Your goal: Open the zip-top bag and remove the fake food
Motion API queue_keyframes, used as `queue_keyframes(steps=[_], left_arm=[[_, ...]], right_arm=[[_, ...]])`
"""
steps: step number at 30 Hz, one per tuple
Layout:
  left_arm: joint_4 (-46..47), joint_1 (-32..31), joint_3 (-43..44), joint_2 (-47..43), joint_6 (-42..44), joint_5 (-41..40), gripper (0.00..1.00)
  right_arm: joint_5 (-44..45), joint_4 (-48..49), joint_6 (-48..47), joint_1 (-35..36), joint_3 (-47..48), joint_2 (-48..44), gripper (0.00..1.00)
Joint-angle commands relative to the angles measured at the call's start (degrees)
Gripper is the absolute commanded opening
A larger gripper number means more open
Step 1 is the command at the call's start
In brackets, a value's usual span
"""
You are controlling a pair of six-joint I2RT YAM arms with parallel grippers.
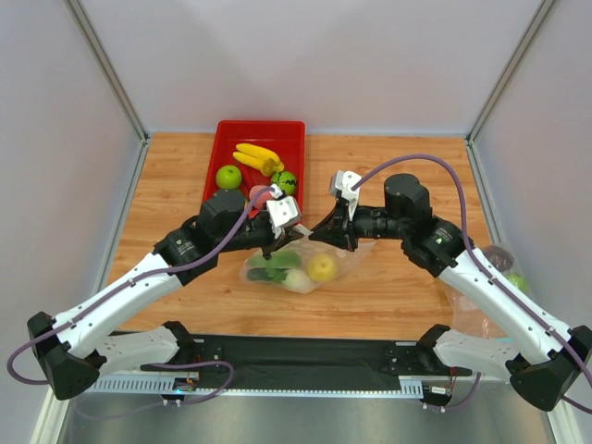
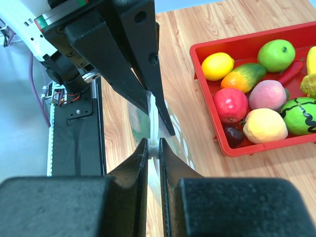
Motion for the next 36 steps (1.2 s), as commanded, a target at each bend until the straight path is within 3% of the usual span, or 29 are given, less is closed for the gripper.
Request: queue_keyframes(steps=[1,7,20,36], left_arm=[[4.15,1.54,-0.2,-1.93,-1.86,-5.56,0.0],[6.61,2.42,-2.57,-3.51,-4.23,-8.73,0.0],[7.23,4.35,-6.26,-7.12,-6.52,-5.65,0.0],[6.88,7.51,-9.78,-11.77,-10.74,-19.53,0.0]], right_arm=[[1.3,-0.68,0.27,0.18,-0.85,-0.89,0.0],[2.62,-0.68,0.36,0.18,-1.56,-1.07,0.0],[10.09,0.37,-0.52,-0.18,-3.23,-0.28,0.0],[12.99,0.02,-0.61,-2.19,-4.28,-0.89,0.0]])
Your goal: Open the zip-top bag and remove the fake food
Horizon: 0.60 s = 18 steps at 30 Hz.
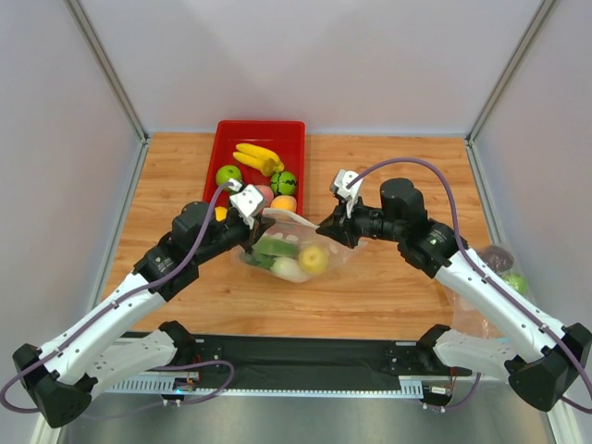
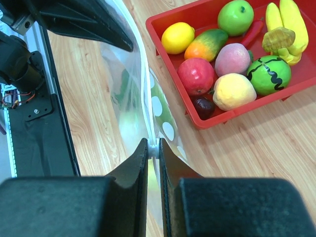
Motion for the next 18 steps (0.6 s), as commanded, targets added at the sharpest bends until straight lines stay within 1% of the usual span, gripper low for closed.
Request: queue_keyframes(steps=[1,5,6,18], left_arm=[[0.76,1.94,-0.73,-1.74,-1.82,-7.5,0.0],[0.58,3.44,-1.52,-2.62,-4.01,-8.64,0.0],[0.49,4.14,-1.7,-2.62,-4.46,-10.47,0.0],[-0.21,11.79,-4.42,-5.61,-11.05,-13.91,0.0]], right_arm=[[2.15,-0.57,-0.7,-1.08,-0.46,-0.98,0.0],[1.98,-0.74,-0.61,-1.17,-0.55,-1.33,0.0],[1.97,-0.74,-0.61,-1.17,-0.63,-1.42,0.0],[3.03,-1.36,-0.78,-1.35,-0.64,-2.21,0.0]])
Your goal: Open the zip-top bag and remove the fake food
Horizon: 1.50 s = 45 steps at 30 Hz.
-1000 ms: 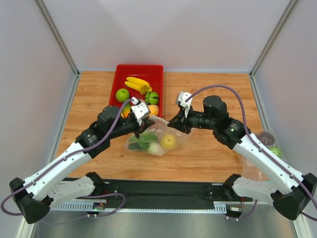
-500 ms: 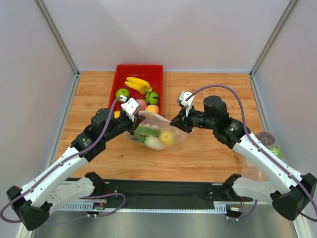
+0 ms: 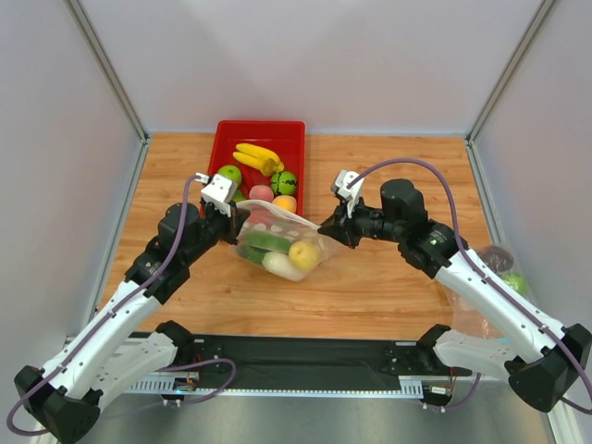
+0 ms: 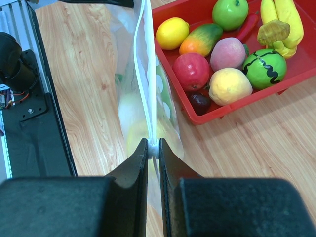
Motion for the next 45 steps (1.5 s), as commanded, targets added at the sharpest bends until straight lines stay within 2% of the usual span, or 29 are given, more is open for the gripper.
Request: queue_keyframes(steps=[1,11,20,23,24,27,30,34,35,38,41,45], left_arm=[[-0.38,3.31,-0.38,-1.96,-2.83,-7.12,0.0],[-2.05,10.07,-1.79,-5.21,-6.79,-7.21,0.0],[-3.03,13.33,-2.75,-7.58,-8.38,-7.56,0.0],[-0.23,13.33,-3.11,-7.15,-6.1,-0.47,0.0],[0.4,13.33,-2.93,-6.71,-5.48,5.13,0.0],[2.25,13.16,-2.05,-4.17,-3.9,14.63,0.0],[2.6,12.02,-0.65,-1.26,-2.41,20.28,0.0],[1.99,8.42,1.02,1.2,0.32,23.72,0.0],[2.07,7.19,1.11,1.64,0.76,24.6,0.0],[2.6,5.6,1.03,1.9,1.55,27.06,0.0],[3.39,4.64,0.85,1.91,1.82,29.52,0.0],[3.39,4.1,1.03,1.91,2.17,31.46,0.0]], right_arm=[[2.07,-1.27,-0.78,-0.95,0.06,-2.12,0.0],[3.3,-1.8,-0.96,-0.95,-0.11,-2.91,0.0],[3.3,-2.06,-1.05,-1.04,-0.2,-3.0,0.0],[2.34,-2.24,-0.96,-1.04,0.06,-2.74,0.0],[2.07,-2.32,-1.05,-1.04,0.15,-2.65,0.0],[1.1,-3.03,-0.96,-1.13,0.77,-2.3,0.0],[0.66,-3.2,-0.52,-1.13,1.21,-2.3,0.01],[-1.62,-3.64,0.18,-1.04,1.91,-3.09,0.25],[-2.41,-3.82,0.44,-1.04,2.08,-3.35,0.38],[-2.59,-3.47,1.24,-1.04,2.61,-4.23,0.51],[-2.41,-2.16,2.46,-1.04,2.53,-4.93,0.57],[-1.28,0.22,3.17,-1.04,2.0,-4.06,0.59]])
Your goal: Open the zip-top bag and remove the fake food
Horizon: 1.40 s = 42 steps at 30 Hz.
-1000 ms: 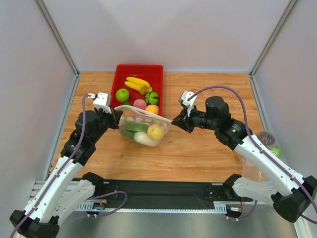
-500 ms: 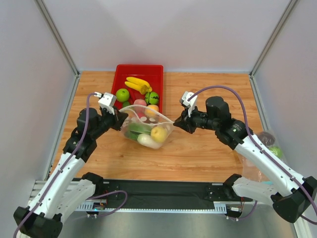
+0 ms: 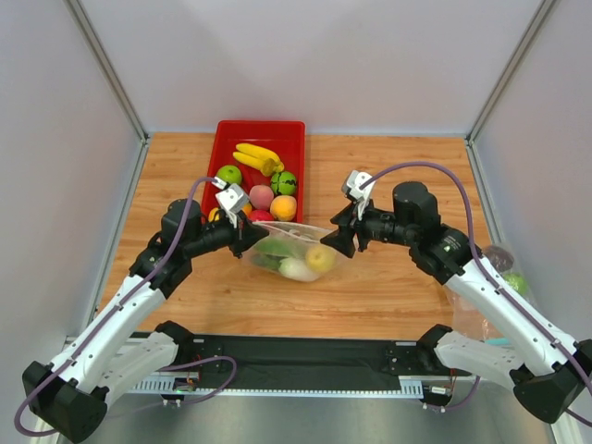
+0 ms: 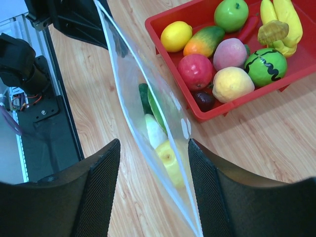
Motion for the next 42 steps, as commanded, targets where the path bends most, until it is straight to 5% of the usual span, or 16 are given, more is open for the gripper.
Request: queue_keyframes(steps=[1,21,24,25,28,29,33,35,42], left_arm=[[2.89,-0.57,2.73,-0.17,1.82,4.12,0.0],[2.71,-1.8,3.08,0.88,2.44,6.41,0.0],[1.84,-1.98,3.61,1.58,2.61,6.14,0.0],[1.57,-1.98,3.7,1.85,2.53,5.97,0.0],[1.05,-2.16,3.96,2.38,2.53,4.91,0.0],[0.87,-2.16,4.05,2.55,2.53,4.39,0.02],[-0.97,-2.16,4.92,2.12,2.88,-0.36,0.42],[-1.85,-2.16,5.36,1.06,2.88,-2.37,0.5],[-7.04,-2.16,10.2,-2.01,2.88,-8.0,0.55]], right_arm=[[0.8,3.85,1.05,-0.06,1.98,0.42,0.59],[-2.71,6.49,-1.15,-0.14,4.44,12.81,0.56],[-4.72,6.67,-0.97,-0.06,5.05,14.74,0.37],[-5.69,6.58,-0.88,-0.06,5.31,15.1,0.22],[-6.23,6.49,-0.36,0.03,5.4,15.63,0.0],[-5.44,6.32,-0.27,0.03,5.49,15.54,0.0],[1.93,3.6,0.08,0.03,7.07,14.49,0.0],[5.63,1.05,0.61,-0.06,9.08,14.05,0.0],[14.77,-3.61,3.59,0.03,13.05,12.73,0.0]])
